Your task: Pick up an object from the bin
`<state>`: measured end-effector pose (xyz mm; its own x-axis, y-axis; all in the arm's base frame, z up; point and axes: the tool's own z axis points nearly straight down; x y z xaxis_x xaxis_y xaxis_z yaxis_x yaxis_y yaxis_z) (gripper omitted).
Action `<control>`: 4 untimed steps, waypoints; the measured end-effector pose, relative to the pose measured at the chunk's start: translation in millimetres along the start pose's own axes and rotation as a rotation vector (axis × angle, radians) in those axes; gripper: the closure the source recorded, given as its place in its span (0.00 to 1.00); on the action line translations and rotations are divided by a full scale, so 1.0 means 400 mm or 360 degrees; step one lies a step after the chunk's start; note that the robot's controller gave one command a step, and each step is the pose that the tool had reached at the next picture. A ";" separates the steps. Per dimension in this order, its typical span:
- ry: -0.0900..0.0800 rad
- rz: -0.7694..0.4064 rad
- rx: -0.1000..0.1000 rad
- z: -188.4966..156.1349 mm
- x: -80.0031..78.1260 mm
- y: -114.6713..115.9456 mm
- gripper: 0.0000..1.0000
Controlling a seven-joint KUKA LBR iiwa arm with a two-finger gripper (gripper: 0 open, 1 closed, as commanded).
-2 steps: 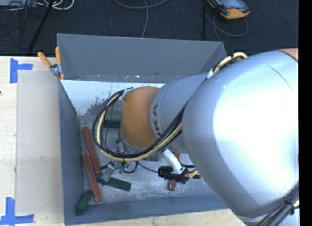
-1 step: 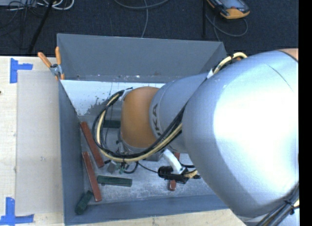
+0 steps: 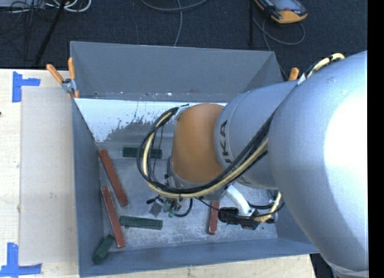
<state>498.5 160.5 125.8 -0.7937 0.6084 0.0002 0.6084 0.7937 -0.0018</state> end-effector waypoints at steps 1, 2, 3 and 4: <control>0.0003 -0.0001 0.0002 0.007 0.001 0.001 0.00; 0.0003 0.0000 0.0002 0.007 0.001 0.001 1.00; -0.0006 -0.0183 -0.0008 0.035 -0.133 0.204 1.00; -0.0001 -0.0184 -0.0001 0.035 -0.130 0.198 0.00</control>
Offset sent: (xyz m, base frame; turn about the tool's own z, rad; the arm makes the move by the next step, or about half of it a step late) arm 0.0000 0.0000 0.0000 0.0000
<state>588.1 191.8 111.6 -0.8586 0.5126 -0.0002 0.5126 0.8586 -0.0013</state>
